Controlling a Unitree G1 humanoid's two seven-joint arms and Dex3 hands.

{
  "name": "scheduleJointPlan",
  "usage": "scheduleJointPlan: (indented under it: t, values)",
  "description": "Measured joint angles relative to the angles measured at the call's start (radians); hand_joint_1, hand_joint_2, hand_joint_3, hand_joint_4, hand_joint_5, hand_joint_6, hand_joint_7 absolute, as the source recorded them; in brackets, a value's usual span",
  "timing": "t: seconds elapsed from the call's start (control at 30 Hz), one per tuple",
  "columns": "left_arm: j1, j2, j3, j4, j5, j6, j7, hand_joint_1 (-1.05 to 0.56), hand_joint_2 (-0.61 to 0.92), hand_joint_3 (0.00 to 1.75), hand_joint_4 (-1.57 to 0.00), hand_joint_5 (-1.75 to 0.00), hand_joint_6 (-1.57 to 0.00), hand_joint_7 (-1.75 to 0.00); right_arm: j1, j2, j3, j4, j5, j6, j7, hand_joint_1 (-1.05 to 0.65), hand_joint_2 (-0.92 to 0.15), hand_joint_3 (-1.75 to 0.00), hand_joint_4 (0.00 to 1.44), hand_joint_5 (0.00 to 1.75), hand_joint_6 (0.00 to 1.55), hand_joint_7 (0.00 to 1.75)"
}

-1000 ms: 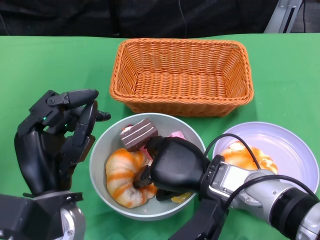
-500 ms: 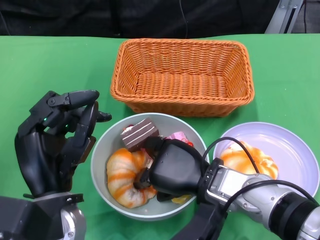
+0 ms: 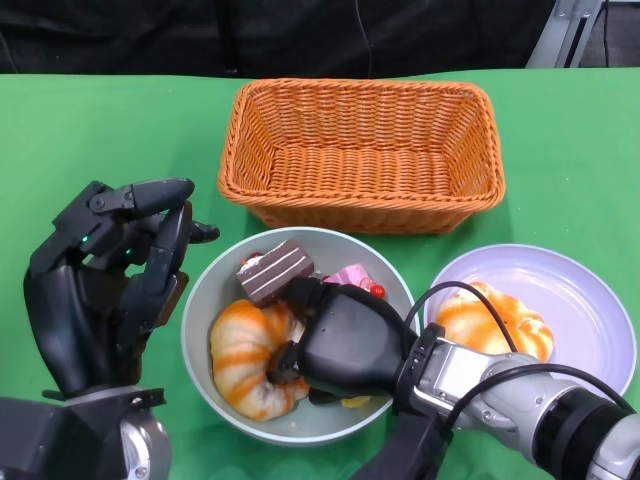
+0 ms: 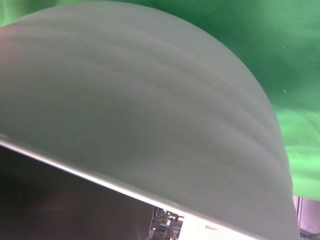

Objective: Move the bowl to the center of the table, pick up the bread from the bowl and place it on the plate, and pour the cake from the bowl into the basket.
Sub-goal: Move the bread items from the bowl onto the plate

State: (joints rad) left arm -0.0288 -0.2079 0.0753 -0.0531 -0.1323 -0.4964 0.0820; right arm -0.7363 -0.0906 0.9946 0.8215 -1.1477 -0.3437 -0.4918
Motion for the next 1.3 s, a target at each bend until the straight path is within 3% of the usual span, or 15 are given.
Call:
scheduleJointPlan:
  t: [0.1, 0.2, 0.43, 0.53, 0.67, 1.0, 1.17, 1.3]
  values:
    - [0.001, 0.0, -0.001, -0.001, 0.004, 0.001, 0.003, -0.15, 0.92, 0.35, -0.84, -1.2, -1.02, -0.62, -0.007, 0.006, 0.0, 0.019, 0.005, -0.015, -0.013, -0.33, -0.81, 0.0, 0.51, 1.28, 1.01, 0.05]
    - [0.001, 0.0, -0.002, -0.001, 0.006, 0.001, 0.003, -0.15, 0.92, 0.35, -0.84, -1.2, -1.01, -0.63, -0.013, 0.013, 0.0, 0.057, 0.013, -0.045, -0.06, -0.25, -0.8, 0.0, 0.62, 1.39, 1.06, 0.09]
    - [0.001, 0.0, -0.002, -0.001, 0.005, 0.001, 0.003, -0.16, 0.92, 0.34, -0.84, -1.2, -1.02, -0.63, -0.031, 0.019, 0.0, 0.105, 0.034, -0.093, -0.082, -0.23, -0.8, 0.0, 0.61, 1.43, 1.05, 0.14]
    - [0.001, 0.0, -0.002, 0.0, 0.004, 0.001, 0.003, -0.15, 0.92, 0.34, -0.85, -1.21, -1.02, -0.63, -0.034, 0.023, -0.002, 0.124, 0.043, -0.115, -0.107, -0.2, -0.79, 0.0, 0.6, 1.57, 0.77, 0.74]
    - [0.0, 0.0, -0.001, 0.002, 0.002, 0.001, 0.003, -0.15, 0.92, 0.33, -0.85, -1.21, -1.02, -0.64, -0.035, 0.027, -0.005, 0.148, 0.053, -0.142, -0.144, -0.17, -0.78, 0.0, 0.59, 1.64, 0.68, 0.99]
    - [0.0, 0.001, 0.001, 0.017, 0.001, -0.005, 0.003, -0.16, 0.92, 0.33, -0.85, -1.2, -1.02, -0.63, -0.04, 0.035, 0.001, 0.182, 0.06, -0.16, -0.175, -0.18, -0.78, 0.0, 0.61, 1.57, 0.67, 0.97]
    - [0.0, 0.001, 0.002, 0.022, 0.0, -0.011, 0.003, -0.16, 0.92, 0.33, -0.84, -1.2, -1.01, -0.63, -0.043, 0.038, 0.001, 0.187, 0.061, -0.16, -0.173, -0.16, -0.76, 0.0, 0.65, 1.44, 0.78, 0.72]
    - [0.0, 0.001, 0.003, 0.026, -0.007, -0.012, 0.003, -0.16, 0.92, 0.33, -0.84, -1.2, -1.01, -0.63, -0.046, 0.04, 0.001, 0.192, 0.063, -0.161, -0.181, -0.15, -0.77, 0.0, 0.61, 1.55, 0.73, 0.87]
